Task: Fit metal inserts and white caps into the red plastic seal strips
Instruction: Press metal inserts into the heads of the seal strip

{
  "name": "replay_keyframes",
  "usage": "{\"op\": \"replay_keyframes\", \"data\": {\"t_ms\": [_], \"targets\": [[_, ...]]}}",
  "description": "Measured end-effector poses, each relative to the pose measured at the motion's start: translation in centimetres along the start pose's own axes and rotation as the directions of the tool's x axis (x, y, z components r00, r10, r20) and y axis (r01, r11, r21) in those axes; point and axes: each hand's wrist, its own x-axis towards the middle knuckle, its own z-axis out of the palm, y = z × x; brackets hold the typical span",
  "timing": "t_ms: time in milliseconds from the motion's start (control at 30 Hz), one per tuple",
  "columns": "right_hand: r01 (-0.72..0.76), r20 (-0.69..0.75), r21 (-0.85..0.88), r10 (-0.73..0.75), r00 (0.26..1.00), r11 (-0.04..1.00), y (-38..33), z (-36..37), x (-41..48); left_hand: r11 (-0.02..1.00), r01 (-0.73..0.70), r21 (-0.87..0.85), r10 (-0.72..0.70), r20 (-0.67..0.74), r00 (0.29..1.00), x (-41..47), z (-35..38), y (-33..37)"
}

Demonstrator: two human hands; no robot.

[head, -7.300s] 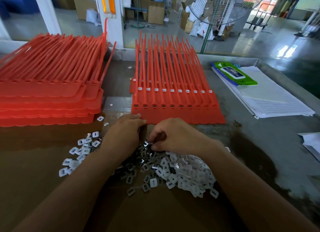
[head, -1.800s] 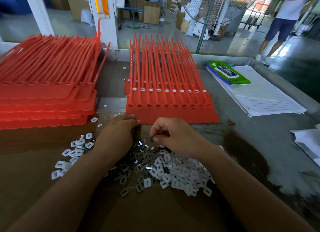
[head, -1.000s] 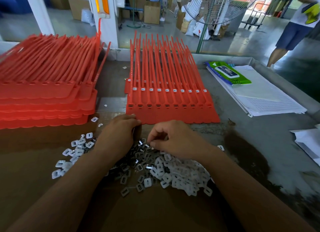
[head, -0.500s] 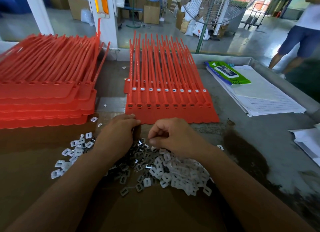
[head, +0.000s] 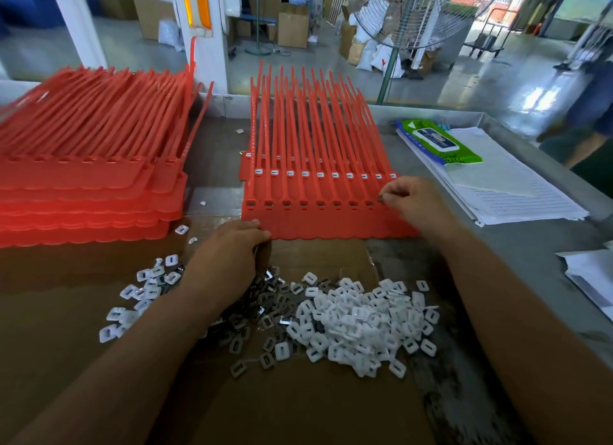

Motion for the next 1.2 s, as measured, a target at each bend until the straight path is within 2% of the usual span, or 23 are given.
{"op": "replay_keyframes", "data": {"t_ms": [167,933,1200], "targets": [[-0.079,0.002,-0.043,0.079,0.997,0.996,1.8,-0.2,1.4,1.0,0.003,-0.003,-0.003,-0.003,1.0,0.0,0.0,0.0],[-0.095,0.061,-0.221,0.111,0.992,0.971,2.3,0.5,2.7,1.0,0.004,0.003,-0.004,-0.004,1.0,0.0,0.2,-0.3],[-0.173,-0.104,-0.089,0.163,0.981,0.981,3.5,1.0,2.8,1.0,-0.003,0.001,0.003,0.0,1.0,0.0,0.1,-0.2]]}}
